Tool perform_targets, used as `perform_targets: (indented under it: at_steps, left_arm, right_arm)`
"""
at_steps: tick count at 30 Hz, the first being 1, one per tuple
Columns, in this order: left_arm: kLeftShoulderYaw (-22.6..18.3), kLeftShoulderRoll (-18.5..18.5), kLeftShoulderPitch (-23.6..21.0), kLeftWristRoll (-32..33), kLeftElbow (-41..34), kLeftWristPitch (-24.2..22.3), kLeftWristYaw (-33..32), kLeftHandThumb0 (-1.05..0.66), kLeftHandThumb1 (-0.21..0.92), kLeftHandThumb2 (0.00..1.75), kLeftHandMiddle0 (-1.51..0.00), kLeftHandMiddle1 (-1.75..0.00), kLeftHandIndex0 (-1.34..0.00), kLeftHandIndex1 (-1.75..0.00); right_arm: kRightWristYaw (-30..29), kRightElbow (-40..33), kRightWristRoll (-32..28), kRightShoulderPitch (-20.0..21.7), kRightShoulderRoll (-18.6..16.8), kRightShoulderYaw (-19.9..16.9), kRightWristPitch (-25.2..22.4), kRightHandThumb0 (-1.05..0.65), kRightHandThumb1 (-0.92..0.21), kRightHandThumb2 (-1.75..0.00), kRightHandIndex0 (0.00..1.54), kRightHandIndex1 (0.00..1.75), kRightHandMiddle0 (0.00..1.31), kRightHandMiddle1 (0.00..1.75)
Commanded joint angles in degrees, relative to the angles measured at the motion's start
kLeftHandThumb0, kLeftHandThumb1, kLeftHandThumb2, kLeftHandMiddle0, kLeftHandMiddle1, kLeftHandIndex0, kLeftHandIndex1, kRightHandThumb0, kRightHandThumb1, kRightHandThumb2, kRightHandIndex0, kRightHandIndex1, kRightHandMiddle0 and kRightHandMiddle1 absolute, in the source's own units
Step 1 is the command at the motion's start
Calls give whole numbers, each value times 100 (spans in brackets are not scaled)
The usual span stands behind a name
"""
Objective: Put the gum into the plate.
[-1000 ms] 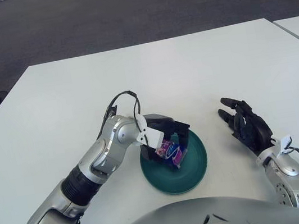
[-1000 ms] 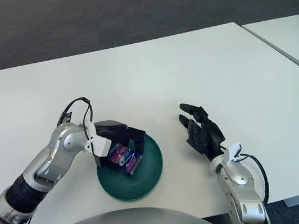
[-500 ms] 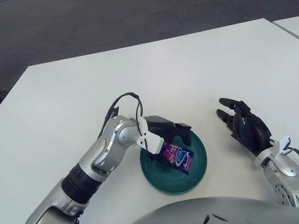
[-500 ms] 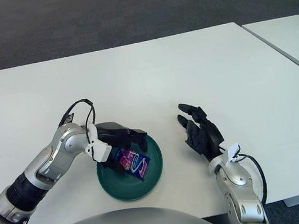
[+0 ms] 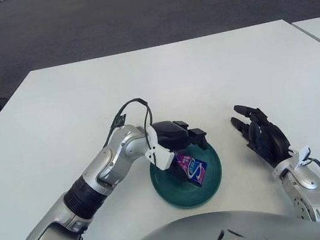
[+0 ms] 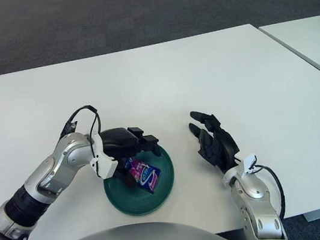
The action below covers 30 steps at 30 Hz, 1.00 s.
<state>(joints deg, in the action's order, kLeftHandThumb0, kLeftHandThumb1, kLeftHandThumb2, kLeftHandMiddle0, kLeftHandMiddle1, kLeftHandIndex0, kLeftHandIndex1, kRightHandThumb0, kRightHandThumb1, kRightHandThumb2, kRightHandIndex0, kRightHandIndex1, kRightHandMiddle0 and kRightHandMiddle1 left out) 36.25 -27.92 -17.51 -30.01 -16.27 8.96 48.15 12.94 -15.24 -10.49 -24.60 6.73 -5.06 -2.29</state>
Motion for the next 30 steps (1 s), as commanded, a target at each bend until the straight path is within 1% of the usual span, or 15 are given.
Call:
perform_targets:
  at_steps: [1, 6, 8, 9, 11, 13, 14, 16, 17, 18, 19, 21, 24, 27, 30]
  left_arm:
    - [-96, -122, 64, -47, 50, 166, -111, -105, 92, 31, -8, -46, 0, -77]
    - [-193, -148, 121, 6, 84, 308, -202, -105, 92, 31, -15, -26, 0, -58]
    - [-458, -155, 245, 145, 29, 160, -312, -105, 92, 31, -16, -20, 0, -51]
    - [-660, -152, 314, 217, -47, -23, -361, -105, 92, 31, -16, -16, 0, -45]
    - [-878, 179, 686, 75, -252, -653, -710, -105, 92, 34, -11, -9, 0, -28]
    - [-1324, 801, 1307, 102, -583, -1658, -1324, -105, 92, 41, -4, -4, 0, -12]
    - [-1512, 1221, 1577, 84, -767, -2233, -1657, -105, 92, 43, -3, -3, 0, -9]
    - [-1634, 1658, 1812, 19, -970, -2846, -1984, -105, 92, 49, -1, -1, 0, -4]
    - [-1860, 2022, 2205, 125, -1390, -3292, -2187, -105, 92, 50, -1, -1, 0, -3]
    - [-2091, 2613, 2536, 332, -1633, -3698, -2570, -105, 92, 52, -1, -1, 0, -2]
    - [-2248, 3042, 2761, 474, -1800, -3999, -2848, -105, 92, 56, 0, 0, 0, -1]
    - [-2378, 3554, 2960, 619, -1947, -4300, -3184, -105, 92, 59, 0, 0, 0, -1]
    - [-2440, 4403, 3591, 942, -2293, -4369, -3815, -105, 92, 64, 0, 0, 0, 0]
    - [-2466, 4920, 4071, 1128, -2495, -4403, -4232, -105, 92, 71, 0, 0, 0, 0]
    - [-2550, 5130, 4295, 1273, -2550, -4380, -4545, -105, 92, 75, 0, 0, 0, 0]
  right_arm:
    - [-43, 173, -40, -312, -74, 14, -172, -74, -92, -87, 37, 2, 0, 79]
    - [-79, 181, -59, -304, -85, 32, -231, -74, -92, -86, 38, 2, 1, 81]
    - [-113, 115, -69, -323, -104, 57, -295, -74, -92, -86, 38, 2, 1, 82]
    - [-110, 95, -86, -341, -111, 65, -300, -74, -92, -86, 38, 2, 1, 82]
    - [-96, 49, -120, -373, -117, 71, -287, -74, -92, -85, 38, 2, 1, 83]
    - [-90, -23, -138, -413, -127, 84, -249, -74, -92, -86, 37, 1, 1, 83]
    - [-87, -46, -148, -426, -128, 82, -234, -74, -92, -86, 37, 1, 0, 83]
    - [-77, -68, -167, -437, -118, 67, -227, -75, -92, -86, 36, 1, 0, 82]
    - [-71, -99, -181, -447, -105, 60, -254, -75, -92, -86, 36, 1, 0, 82]
    - [-74, -146, -185, -459, -87, 61, -307, -75, -92, -86, 36, 1, 0, 82]
    - [-78, -180, -187, -467, -74, 63, -346, -75, -92, -86, 36, 1, 0, 81]
    - [-84, -209, -190, -469, -54, 63, -390, -75, -92, -86, 36, 1, 0, 81]
    - [-103, -226, -178, -471, -41, 63, -429, -74, -92, -86, 37, 1, 0, 81]
    - [-91, -205, -186, -461, -32, 43, -430, -74, -92, -86, 38, 2, 1, 82]
    - [-74, -171, -192, -454, -26, 25, -417, -73, -92, -86, 38, 2, 1, 82]
